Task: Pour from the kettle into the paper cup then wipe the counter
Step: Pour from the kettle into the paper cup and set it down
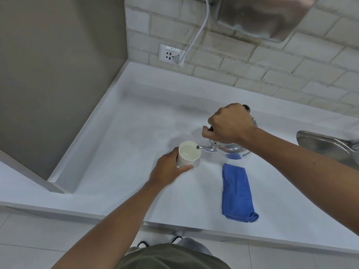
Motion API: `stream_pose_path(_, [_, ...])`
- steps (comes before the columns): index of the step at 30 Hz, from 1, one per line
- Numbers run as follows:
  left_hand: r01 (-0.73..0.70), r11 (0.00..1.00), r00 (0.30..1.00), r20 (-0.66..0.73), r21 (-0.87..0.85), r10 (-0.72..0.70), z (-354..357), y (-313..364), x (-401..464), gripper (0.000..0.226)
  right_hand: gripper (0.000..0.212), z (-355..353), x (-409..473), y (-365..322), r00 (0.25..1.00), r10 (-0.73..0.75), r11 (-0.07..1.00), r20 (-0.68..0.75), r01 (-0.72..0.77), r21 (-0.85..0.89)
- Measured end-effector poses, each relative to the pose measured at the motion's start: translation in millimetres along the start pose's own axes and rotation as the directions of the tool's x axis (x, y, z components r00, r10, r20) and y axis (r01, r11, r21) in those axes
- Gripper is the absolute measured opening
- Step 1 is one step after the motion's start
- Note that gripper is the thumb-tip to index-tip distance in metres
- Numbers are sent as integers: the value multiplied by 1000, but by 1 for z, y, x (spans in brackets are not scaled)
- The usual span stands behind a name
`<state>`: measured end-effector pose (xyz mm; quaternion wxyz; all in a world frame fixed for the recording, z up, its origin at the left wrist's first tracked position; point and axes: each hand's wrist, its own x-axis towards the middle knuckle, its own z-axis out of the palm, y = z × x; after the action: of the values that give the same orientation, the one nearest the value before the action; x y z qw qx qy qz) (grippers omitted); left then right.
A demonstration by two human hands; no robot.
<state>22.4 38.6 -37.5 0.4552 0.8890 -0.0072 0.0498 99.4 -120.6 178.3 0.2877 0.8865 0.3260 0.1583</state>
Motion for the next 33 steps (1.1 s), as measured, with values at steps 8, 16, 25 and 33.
stream_pose_path(8, [7,1000,1000,7,2,-7,0,0,0,67,46,1,0,0,1000,8,1000,-11,-8,4])
stream_pose_path(16, [9,1000,1000,-2,6,-9,-1,1,0,66,46,0,-1,0,1000,3,1000,-15,-3,-11])
stream_pose_path(25, [15,1000,1000,1,11,-15,1,-1,1,67,47,1,0,1,999,-9,1000,-30,8,-20])
stream_pose_path(33, [14,1000,1000,-4,11,-14,1,0,0,67,47,-2,-1,0,1000,-3,1000,-13,3,-11])
